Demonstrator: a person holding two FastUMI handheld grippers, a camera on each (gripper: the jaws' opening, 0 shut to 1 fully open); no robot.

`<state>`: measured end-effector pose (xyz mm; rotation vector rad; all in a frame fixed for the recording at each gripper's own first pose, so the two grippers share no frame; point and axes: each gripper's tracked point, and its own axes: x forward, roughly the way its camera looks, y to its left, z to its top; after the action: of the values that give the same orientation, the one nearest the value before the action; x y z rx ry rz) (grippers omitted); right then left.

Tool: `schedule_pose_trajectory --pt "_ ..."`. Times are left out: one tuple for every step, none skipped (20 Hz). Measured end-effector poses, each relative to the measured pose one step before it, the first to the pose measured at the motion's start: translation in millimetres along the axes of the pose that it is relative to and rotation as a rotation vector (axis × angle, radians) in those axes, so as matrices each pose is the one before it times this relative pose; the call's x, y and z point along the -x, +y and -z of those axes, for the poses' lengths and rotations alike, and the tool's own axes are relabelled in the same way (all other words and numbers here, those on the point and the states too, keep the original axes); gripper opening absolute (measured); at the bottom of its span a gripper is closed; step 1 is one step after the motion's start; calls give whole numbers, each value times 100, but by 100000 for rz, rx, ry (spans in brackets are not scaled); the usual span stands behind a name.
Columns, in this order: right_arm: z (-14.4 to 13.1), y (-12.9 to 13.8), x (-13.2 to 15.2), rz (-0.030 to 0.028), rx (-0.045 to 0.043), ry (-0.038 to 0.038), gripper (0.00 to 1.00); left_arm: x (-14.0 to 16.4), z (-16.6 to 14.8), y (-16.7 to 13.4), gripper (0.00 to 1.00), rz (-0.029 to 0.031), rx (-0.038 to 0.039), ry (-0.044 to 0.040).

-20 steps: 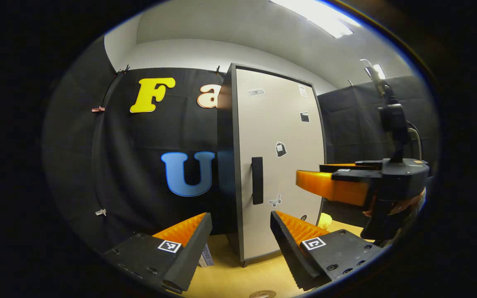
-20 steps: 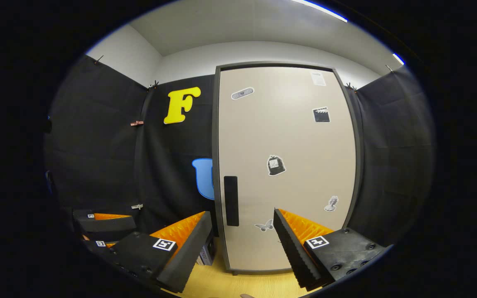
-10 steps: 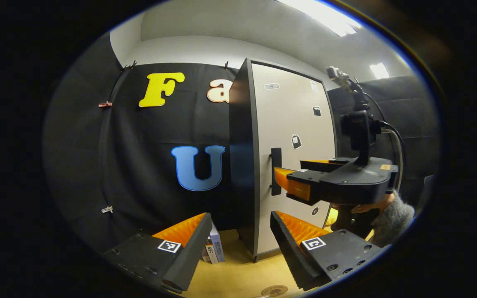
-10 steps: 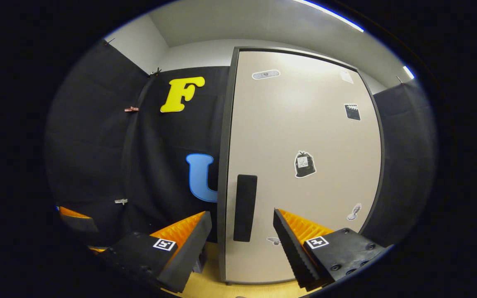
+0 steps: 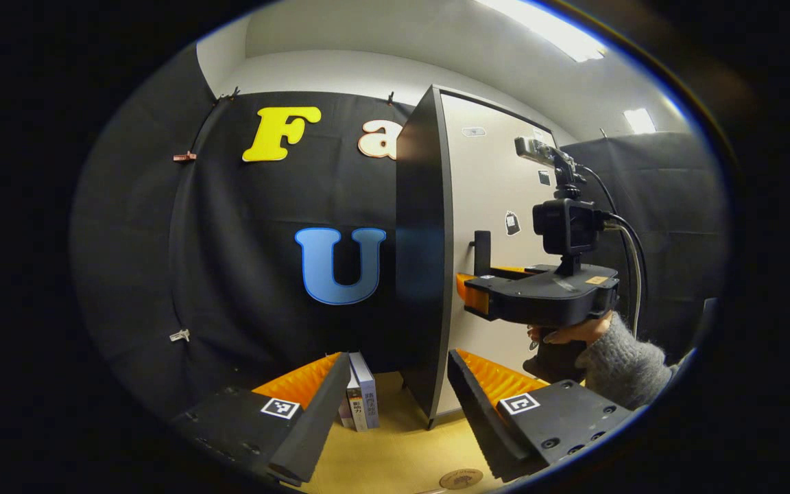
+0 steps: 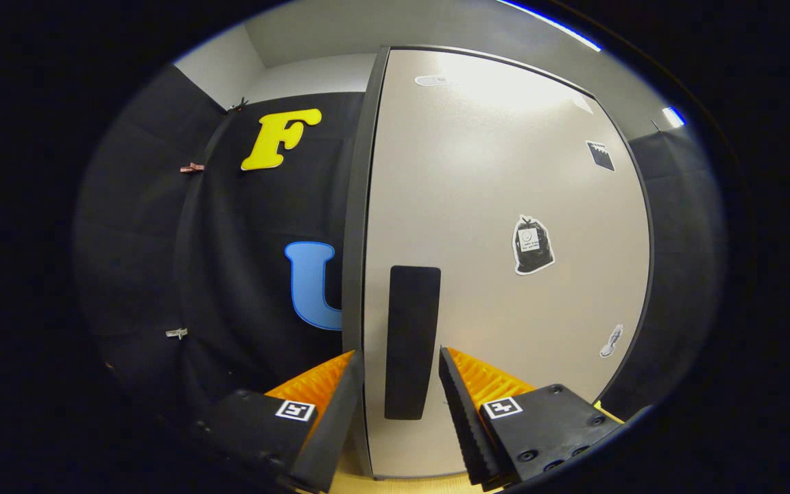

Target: Open the cabinet door with the right hand, grasp the bottle in the cabinet with the left hand and place it on the coaster, then close the cabinet door with the right hand.

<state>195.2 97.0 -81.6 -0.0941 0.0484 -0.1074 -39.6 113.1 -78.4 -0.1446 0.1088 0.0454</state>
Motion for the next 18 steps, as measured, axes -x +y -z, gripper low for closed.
schedule_pose_trajectory --pt "-32 -573 -552 2680 70 -485 68 -75 167 39 90 139 48 294" --pt "61 151 -51 -211 -1128 666 55 24 73 183 90 -36 84 185" --pt "170 31 -184 436 -458 694 53 2 83 171 90 -262 226 86" --pt "75 -99 -252 678 -65 451 52 152 -70 186 90 -562 215 -39" --pt "624 625 -51 -2652 -742 1040 51 139 42 281 90 -599 -96 -41" --pt "-640 -413 581 1862 -1810 -170 43 151 -11 210 90 -874 -285 -29" --pt "276 -205 -1392 -547 454 623 35 241 61 357 90 -924 -220 88" --pt "-47 249 828 460 814 -439 32 202 9 152 90 -557 230 108" --pt "-68 -12 21 -608 1204 328 28 336 29 121 90 -529 213 -22" --pt "167 -23 34 69 1003 203 28 203 -83 30 90 -272 197 69" --pt "-40 -97 314 330 1131 936 22 233 -19 37 90 -117 28 -59" --pt "49 123 48 -121 1110 1032 16 304 -134 87 90 -182 -8 -261" --pt "-72 -4 258 -765 184 -199 15 153 -116 123 90 -346 132 -761" --pt "-44 7 309 -970 -505 539 15 122 -259 248 90 -317 266 -572" --pt "-33 71 503 -1029 -869 272 15 -26 -61 144 90 -168 100 -228" --pt "-29 -47 711 -388 -868 351 15 73 -59 53 90 -156 -154 -71" --pt "-203 35 857 -219 312 -490 15 74 -223 -125 90 134 -195 -192" --pt "-230 -34 771 -22 272 -4 15 157 -221 -249 90 478 -4 -162"
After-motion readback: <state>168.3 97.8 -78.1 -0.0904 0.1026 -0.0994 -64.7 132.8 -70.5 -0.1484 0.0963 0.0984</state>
